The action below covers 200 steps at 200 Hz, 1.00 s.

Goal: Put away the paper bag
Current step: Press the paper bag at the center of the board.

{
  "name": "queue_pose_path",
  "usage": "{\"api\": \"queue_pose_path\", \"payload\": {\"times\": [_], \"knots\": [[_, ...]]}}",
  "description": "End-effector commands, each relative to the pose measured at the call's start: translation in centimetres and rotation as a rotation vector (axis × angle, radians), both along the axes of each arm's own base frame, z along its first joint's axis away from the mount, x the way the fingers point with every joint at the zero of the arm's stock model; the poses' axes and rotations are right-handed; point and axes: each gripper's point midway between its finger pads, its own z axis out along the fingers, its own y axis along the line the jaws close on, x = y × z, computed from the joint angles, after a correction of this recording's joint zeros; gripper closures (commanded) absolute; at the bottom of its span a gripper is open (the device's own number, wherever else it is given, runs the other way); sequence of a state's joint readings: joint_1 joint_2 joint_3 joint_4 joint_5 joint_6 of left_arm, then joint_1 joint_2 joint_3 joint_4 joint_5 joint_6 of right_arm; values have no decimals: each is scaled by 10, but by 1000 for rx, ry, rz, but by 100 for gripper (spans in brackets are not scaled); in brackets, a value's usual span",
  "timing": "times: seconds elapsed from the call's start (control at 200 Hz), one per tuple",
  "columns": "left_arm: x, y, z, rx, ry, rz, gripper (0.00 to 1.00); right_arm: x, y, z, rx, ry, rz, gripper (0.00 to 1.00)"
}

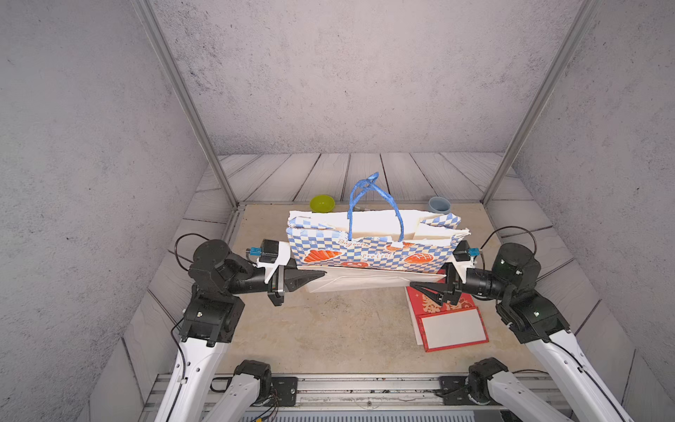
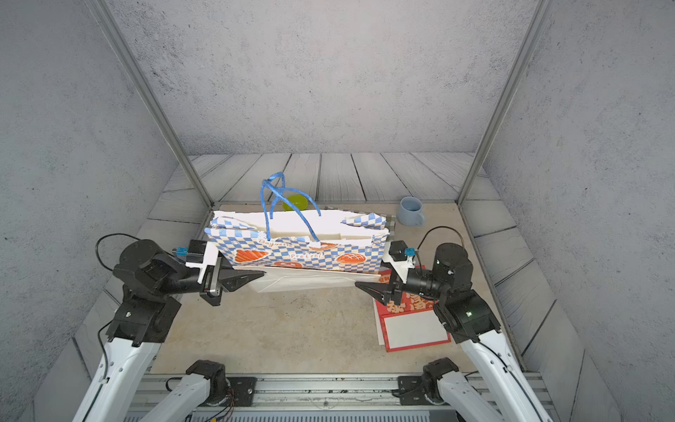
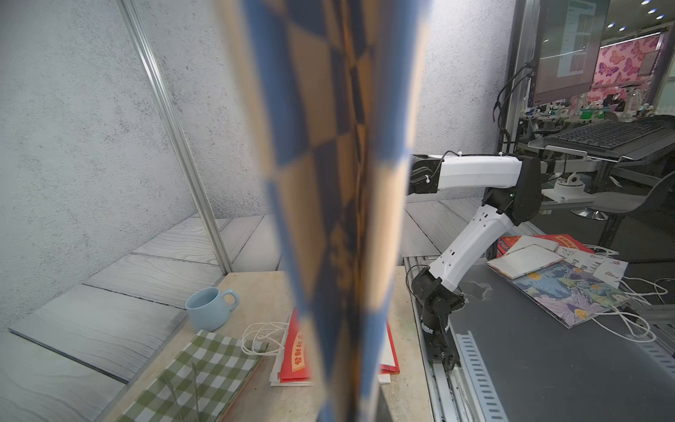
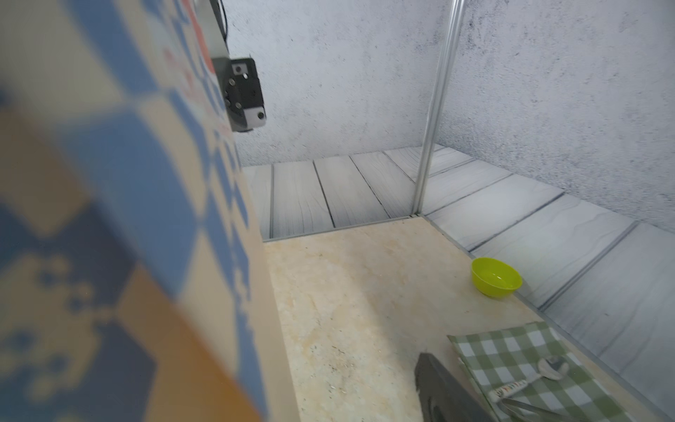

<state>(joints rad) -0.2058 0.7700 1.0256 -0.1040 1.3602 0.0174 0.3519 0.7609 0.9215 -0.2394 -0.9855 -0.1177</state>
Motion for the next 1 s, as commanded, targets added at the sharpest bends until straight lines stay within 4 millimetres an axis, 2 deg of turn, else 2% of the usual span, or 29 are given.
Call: {"api": "queue_pose_path", "payload": {"times": [0.0, 0.235, 0.535, 0.621, 0.716, 0.756, 0.796, 0.856, 0.916, 0.966, 0.996], "knots": [[-8, -1, 7, -4, -13, -39, 100, -20, 3, 22, 44, -38, 116, 38], [-6, -2, 6, -1, 4, -48, 100, -25, 4, 32, 53, -67, 146, 68], [1, -4, 1, 4, 28, -40, 100, -26, 4, 38, 65, -88, 153, 100], [3, -4, -4, 8, 50, -38, 100, -26, 3, 44, 74, -98, 145, 100], [2, -4, -5, 9, 53, -37, 100, -24, 2, 50, 79, -105, 118, 67], [3, -4, -5, 8, 52, -36, 100, -26, 2, 53, 82, -111, 123, 60], [2, -4, -5, 9, 52, -37, 100, -26, 2, 57, 84, -118, 127, 58], [3, -4, -5, 8, 53, -36, 100, -27, 2, 62, 87, -126, 134, 58], [3, -4, -6, 9, 54, -37, 100, -27, 3, 67, 98, -134, 142, 67], [3, -4, -6, 9, 54, -38, 100, -27, 3, 71, 109, -137, 145, 80], [3, -4, -6, 9, 57, -36, 100, -26, 3, 73, 116, -138, 142, 92]]}}
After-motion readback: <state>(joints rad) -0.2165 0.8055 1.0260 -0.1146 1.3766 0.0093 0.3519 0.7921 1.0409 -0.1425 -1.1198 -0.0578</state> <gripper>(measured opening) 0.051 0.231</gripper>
